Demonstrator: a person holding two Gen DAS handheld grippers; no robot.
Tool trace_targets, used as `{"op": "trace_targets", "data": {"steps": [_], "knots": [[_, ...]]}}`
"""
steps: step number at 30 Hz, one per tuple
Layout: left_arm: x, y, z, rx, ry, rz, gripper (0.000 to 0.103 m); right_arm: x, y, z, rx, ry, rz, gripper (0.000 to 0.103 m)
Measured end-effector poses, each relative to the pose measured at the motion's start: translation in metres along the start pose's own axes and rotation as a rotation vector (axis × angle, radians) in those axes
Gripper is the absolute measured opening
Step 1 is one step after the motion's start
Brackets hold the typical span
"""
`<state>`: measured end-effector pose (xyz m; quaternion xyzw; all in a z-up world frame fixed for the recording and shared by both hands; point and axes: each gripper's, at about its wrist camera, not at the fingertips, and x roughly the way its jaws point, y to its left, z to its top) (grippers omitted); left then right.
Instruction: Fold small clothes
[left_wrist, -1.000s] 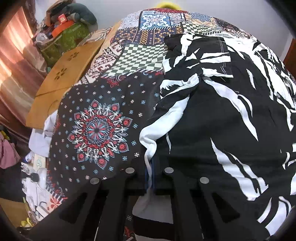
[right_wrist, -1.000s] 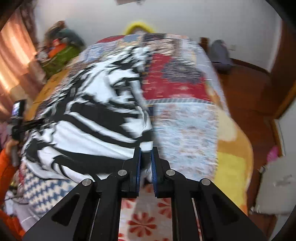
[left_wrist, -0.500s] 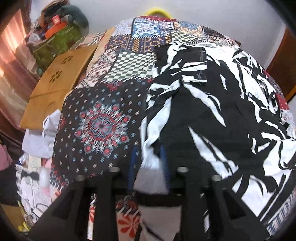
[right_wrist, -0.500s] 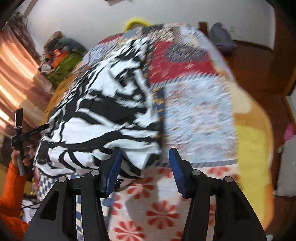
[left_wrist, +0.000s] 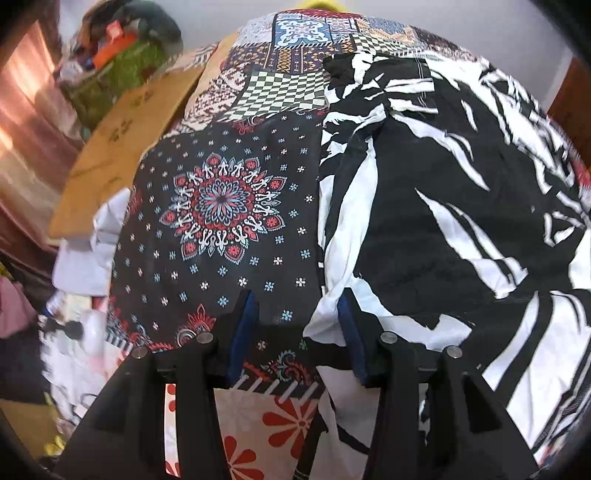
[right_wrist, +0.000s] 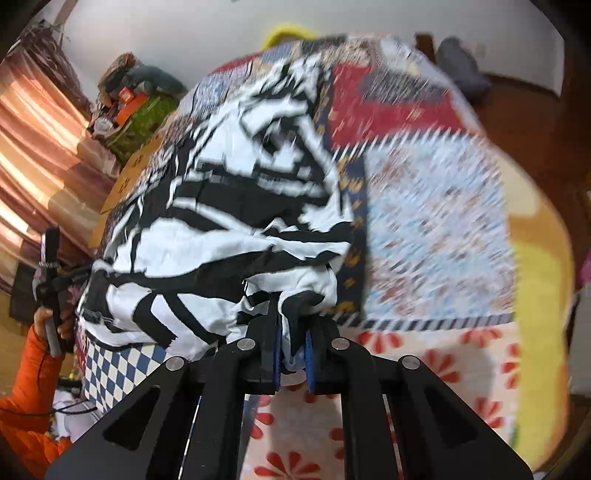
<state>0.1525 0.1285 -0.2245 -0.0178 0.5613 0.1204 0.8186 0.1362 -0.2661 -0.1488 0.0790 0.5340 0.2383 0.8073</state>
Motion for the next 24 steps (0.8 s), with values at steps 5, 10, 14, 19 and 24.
{"op": "trace_targets", "data": {"steps": [5,10,14,19,24], "knots": [[0.005,-0.001,0.000,0.011,-0.001,0.024,0.046,-0.027,-0.012,0.005,-0.004,-0.051,-0.093,0.006],[0.007,0.000,0.001,0.013,0.001,0.028,0.046,-0.029,-0.031,0.001,-0.026,-0.030,-0.295,0.005],[0.005,0.003,0.004,0.000,0.010,0.011,0.046,-0.033,-0.046,0.001,0.021,-0.031,-0.270,0.005],[-0.005,0.012,0.009,-0.041,0.017,-0.071,0.046,-0.030,-0.034,0.020,0.024,-0.063,-0.179,0.024],[-0.004,0.011,0.004,-0.035,0.043,-0.126,0.046,0.002,-0.015,0.022,-0.019,-0.027,-0.118,0.057]]}}
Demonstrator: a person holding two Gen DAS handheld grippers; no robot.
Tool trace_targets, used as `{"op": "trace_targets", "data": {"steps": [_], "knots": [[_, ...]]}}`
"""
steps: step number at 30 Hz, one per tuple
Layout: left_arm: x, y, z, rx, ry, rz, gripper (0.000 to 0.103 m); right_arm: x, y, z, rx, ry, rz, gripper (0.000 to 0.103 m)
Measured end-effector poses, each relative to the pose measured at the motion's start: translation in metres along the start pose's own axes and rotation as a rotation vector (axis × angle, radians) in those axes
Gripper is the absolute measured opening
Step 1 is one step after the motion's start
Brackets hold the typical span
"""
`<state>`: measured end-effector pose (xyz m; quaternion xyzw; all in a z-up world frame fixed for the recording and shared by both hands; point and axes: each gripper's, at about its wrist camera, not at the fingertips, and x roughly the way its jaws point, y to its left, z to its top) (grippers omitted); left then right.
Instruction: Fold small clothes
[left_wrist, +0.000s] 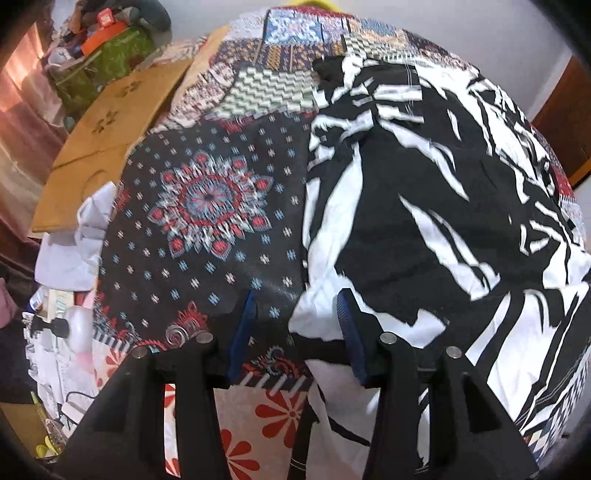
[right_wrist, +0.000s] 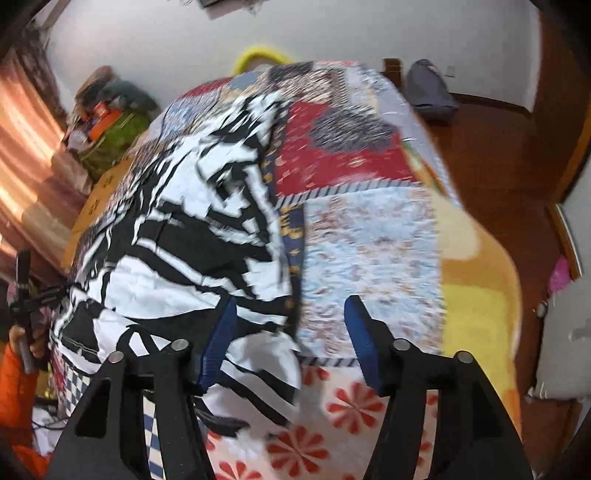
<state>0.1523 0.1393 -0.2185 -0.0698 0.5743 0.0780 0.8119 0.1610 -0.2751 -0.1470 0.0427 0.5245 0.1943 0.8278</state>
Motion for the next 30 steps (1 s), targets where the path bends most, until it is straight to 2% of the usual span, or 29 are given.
{"op": "trace_targets", "data": {"steps": [1,3,4,5,6,8,9,11,15,22,26,30], "knots": [[0.003,0.000,-0.002,-0.004,0.005,-0.006,0.046,0.008,0.003,-0.002,-0.010,0.022,0.003,0.057],[0.002,-0.001,-0.004,-0.013,0.000,-0.046,0.032,0.027,0.007,-0.005,-0.018,0.069,0.005,0.057],[0.001,-0.002,-0.006,-0.018,0.002,-0.076,0.019,0.036,0.009,-0.008,-0.017,0.088,0.005,0.057],[0.000,-0.003,-0.006,-0.025,0.004,-0.098,0.011,0.043,0.010,-0.010,-0.012,0.105,0.012,0.057],[0.000,-0.004,-0.006,-0.018,0.003,-0.098,0.008,0.050,0.012,-0.013,-0.007,0.127,0.034,0.054],[-0.004,-0.012,-0.006,0.014,-0.015,-0.059,0.004,0.054,0.017,-0.017,-0.021,0.139,0.061,0.035],[-0.006,-0.014,-0.006,0.025,-0.024,-0.045,0.003,0.053,0.020,-0.017,-0.034,0.135,0.060,0.032],[-0.012,-0.019,-0.002,0.039,-0.053,-0.028,0.003,0.049,0.028,-0.015,-0.071,0.122,0.066,0.011],[-0.043,-0.024,0.016,0.040,-0.161,-0.006,0.002,0.028,0.036,-0.002,-0.093,0.024,0.067,0.009],[-0.089,-0.019,0.069,0.021,-0.323,0.010,0.002,-0.005,0.038,0.050,-0.086,-0.141,0.095,0.008],[-0.083,-0.015,0.106,-0.003,-0.351,0.042,0.002,-0.001,0.041,0.080,-0.091,-0.193,0.063,0.008],[-0.049,-0.006,0.139,-0.043,-0.302,0.056,0.002,0.022,0.030,0.109,-0.062,-0.192,0.035,0.008]]}}
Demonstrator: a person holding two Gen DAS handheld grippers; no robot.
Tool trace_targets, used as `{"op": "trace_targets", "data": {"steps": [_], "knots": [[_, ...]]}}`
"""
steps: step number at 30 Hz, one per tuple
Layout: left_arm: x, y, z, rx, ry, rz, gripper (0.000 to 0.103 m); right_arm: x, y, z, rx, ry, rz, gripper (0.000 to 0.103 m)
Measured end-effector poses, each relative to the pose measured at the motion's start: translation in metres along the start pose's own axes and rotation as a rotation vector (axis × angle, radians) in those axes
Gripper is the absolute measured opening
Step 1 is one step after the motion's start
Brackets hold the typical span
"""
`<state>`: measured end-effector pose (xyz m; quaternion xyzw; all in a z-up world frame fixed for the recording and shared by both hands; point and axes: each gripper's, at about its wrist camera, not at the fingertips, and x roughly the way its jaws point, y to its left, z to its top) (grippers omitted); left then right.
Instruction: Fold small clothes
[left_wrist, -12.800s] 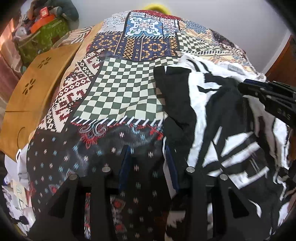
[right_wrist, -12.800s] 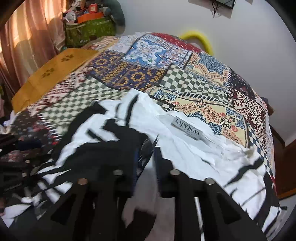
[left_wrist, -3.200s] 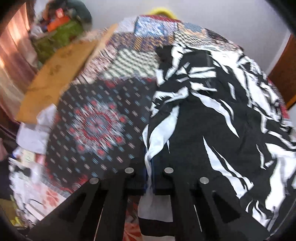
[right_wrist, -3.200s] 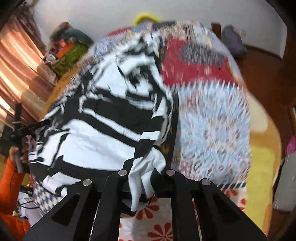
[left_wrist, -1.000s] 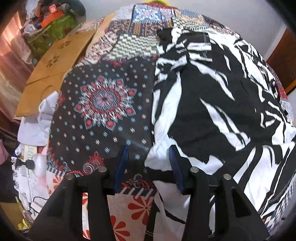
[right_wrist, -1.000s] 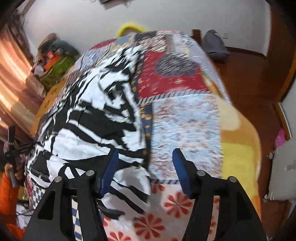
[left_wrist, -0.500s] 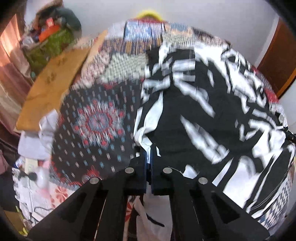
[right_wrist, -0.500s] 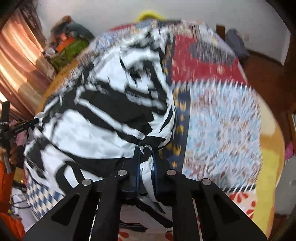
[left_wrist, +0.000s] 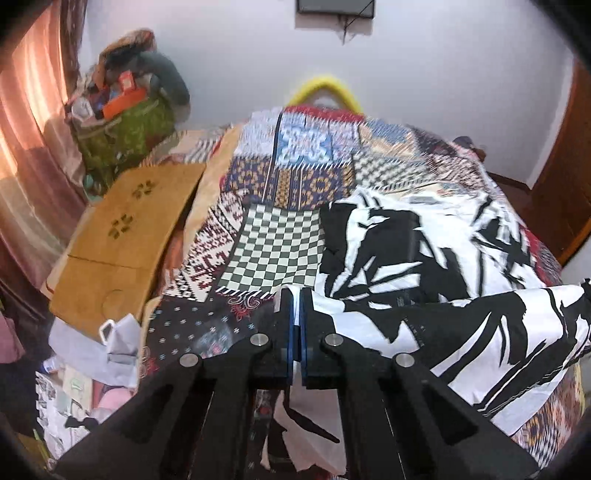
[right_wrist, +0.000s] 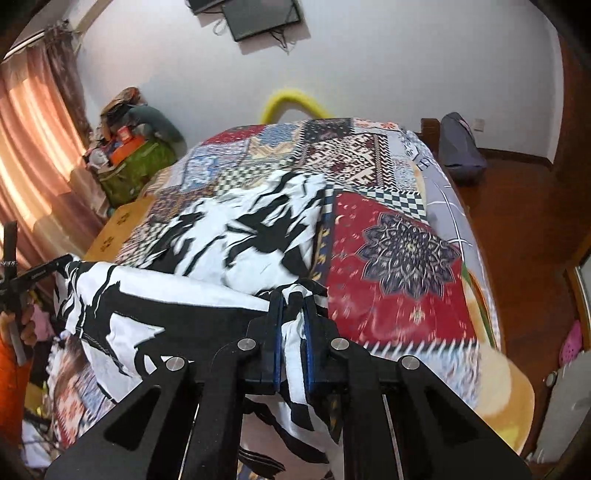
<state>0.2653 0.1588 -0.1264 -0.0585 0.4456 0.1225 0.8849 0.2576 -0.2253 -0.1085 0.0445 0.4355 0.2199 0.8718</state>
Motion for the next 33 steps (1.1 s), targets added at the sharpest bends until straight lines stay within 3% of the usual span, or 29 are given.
{"op": "trace_targets", "data": {"steps": [7,9,11,14,16,19,25,30,33], "knots": [[0.076,-0.001,-0.010,0.007,0.153,0.023,0.004,0.049,-0.017,-0.002,0.030,0.110,-0.029,0.014],[0.085,0.002,-0.016,0.001,0.185,0.018,0.012,0.053,-0.020,-0.005,0.039,0.125,-0.031,0.021],[0.082,0.008,-0.017,-0.017,0.187,0.009,0.027,0.051,-0.023,-0.005,0.046,0.134,-0.046,0.035],[0.063,0.020,-0.016,-0.051,0.148,-0.008,0.047,0.034,-0.024,-0.003,0.041,0.103,-0.061,0.047],[0.046,0.030,-0.017,-0.082,0.119,-0.027,0.053,0.025,-0.025,-0.002,0.040,0.086,-0.060,0.050],[0.032,0.038,-0.023,-0.110,0.127,-0.058,0.054,0.010,-0.028,-0.007,0.061,0.061,-0.054,0.061],[0.032,0.038,-0.058,-0.105,0.210,-0.086,0.055,0.003,-0.029,-0.032,0.074,0.095,-0.043,0.061],[0.052,0.030,-0.077,-0.137,0.293,-0.129,0.055,0.023,-0.031,-0.048,0.104,0.153,-0.017,0.061],[0.053,0.016,-0.084,-0.101,0.306,-0.151,0.034,0.036,-0.033,-0.054,0.132,0.184,0.002,0.061]]}}
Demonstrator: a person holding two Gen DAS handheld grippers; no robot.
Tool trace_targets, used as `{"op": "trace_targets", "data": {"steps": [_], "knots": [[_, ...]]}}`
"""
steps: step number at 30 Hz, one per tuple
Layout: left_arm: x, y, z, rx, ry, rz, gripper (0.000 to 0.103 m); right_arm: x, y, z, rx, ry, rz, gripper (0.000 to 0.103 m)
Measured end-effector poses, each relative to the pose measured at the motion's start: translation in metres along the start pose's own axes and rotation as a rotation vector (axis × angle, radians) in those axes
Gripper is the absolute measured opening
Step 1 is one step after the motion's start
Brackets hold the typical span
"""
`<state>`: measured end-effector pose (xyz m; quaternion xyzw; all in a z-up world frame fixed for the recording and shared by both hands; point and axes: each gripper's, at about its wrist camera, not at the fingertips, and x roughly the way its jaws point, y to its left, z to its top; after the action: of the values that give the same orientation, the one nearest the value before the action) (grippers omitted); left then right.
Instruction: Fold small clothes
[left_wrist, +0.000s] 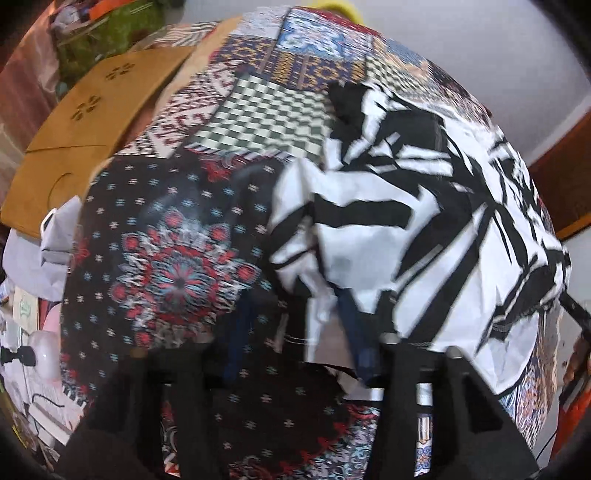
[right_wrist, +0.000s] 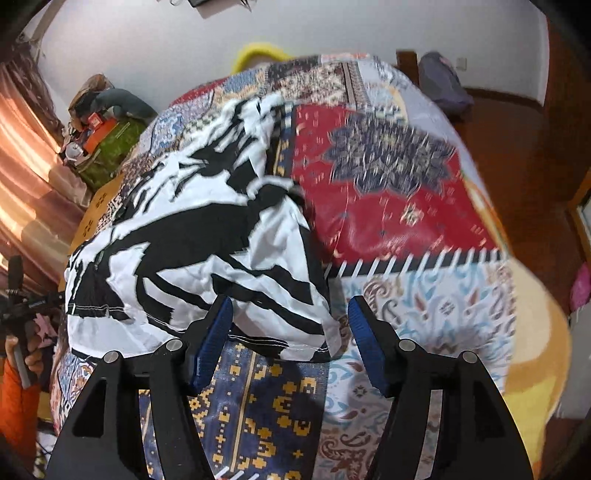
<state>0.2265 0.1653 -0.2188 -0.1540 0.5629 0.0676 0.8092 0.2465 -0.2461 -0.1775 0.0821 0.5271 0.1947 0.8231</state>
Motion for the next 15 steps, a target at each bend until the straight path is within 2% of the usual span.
{"op": "trace_targets", "data": {"steps": [1,2,3,5,7,12,15], "knots": [[0.000,-0.004,-0.002,0.015,0.004,0.000,0.023,0.003,0.000,-0.001,0.003,0.009,0.008,0.060],[0.000,-0.009,-0.004,0.037,0.006,0.005,0.015,0.006,0.000,-0.002,0.003,0.019,0.022,0.053],[-0.001,-0.014,-0.007,0.064,0.000,0.021,0.012,0.008,0.000,-0.004,0.004,0.030,0.038,0.047],[-0.007,-0.023,-0.011,0.111,-0.025,0.060,0.006,0.009,0.003,-0.006,-0.002,0.043,0.060,0.021],[-0.013,-0.024,-0.012,0.124,-0.045,0.076,0.003,0.007,0.007,-0.009,-0.023,0.047,0.057,0.008],[-0.051,-0.025,-0.012,0.130,-0.153,0.123,0.001,-0.024,0.024,-0.011,-0.089,-0.029,0.046,0.006],[-0.082,-0.026,-0.006,0.123,-0.228,0.115,0.001,-0.049,0.032,-0.006,-0.115,-0.091,0.061,0.006]]}}
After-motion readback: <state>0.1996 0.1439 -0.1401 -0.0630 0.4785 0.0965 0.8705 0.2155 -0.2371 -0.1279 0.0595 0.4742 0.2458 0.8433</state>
